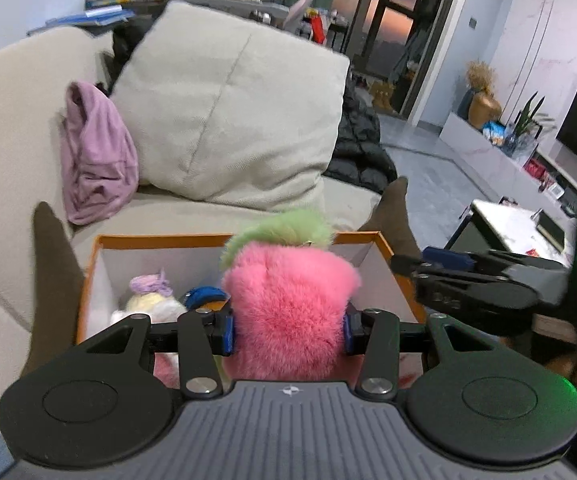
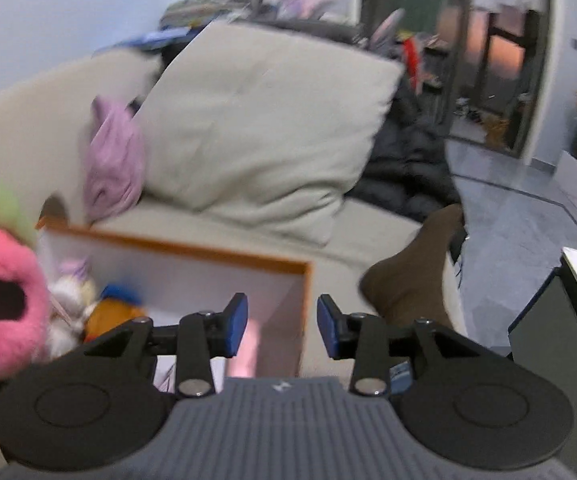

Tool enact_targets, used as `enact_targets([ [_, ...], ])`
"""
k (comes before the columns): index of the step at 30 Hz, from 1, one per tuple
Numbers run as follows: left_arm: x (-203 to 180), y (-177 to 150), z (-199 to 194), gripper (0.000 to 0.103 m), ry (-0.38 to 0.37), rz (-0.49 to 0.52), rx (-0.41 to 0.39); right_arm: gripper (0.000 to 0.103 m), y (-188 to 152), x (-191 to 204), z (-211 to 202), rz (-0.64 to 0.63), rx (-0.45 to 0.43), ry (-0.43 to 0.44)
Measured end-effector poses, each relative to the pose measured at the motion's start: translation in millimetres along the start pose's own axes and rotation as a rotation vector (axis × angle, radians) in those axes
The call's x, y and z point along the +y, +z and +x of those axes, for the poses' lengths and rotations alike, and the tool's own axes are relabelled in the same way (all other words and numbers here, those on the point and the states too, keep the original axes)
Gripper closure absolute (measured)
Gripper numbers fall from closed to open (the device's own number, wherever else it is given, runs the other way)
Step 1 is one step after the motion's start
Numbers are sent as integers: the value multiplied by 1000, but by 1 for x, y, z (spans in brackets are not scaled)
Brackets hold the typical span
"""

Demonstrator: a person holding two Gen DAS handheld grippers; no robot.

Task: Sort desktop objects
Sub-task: 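Lower the pompom and pink stick into the shoebox with both tools, then open both tools to release the pompom and stick in the shoebox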

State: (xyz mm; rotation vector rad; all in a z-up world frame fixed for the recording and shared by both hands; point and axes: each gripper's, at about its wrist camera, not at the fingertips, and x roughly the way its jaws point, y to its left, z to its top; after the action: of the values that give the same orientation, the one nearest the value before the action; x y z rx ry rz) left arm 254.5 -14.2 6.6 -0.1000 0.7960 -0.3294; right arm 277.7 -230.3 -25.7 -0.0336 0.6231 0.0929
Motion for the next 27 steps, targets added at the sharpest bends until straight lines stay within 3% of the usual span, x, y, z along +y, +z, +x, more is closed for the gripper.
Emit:
enact_targets([
  [5, -1, 4, 46, 51, 10, -4, 69, 57, -8, -10, 7, 37, -40, 40],
  [14, -1, -6, 99, 49, 41, -5, 183, 51, -23, -15, 16, 38, 16, 77],
  [22, -2, -7, 77, 48, 66, -15, 144, 50, -27, -9, 8, 31, 15, 72],
  [27, -8, -9, 39, 48, 62, -19, 66, 49, -27, 0, -6, 28, -7, 86],
])
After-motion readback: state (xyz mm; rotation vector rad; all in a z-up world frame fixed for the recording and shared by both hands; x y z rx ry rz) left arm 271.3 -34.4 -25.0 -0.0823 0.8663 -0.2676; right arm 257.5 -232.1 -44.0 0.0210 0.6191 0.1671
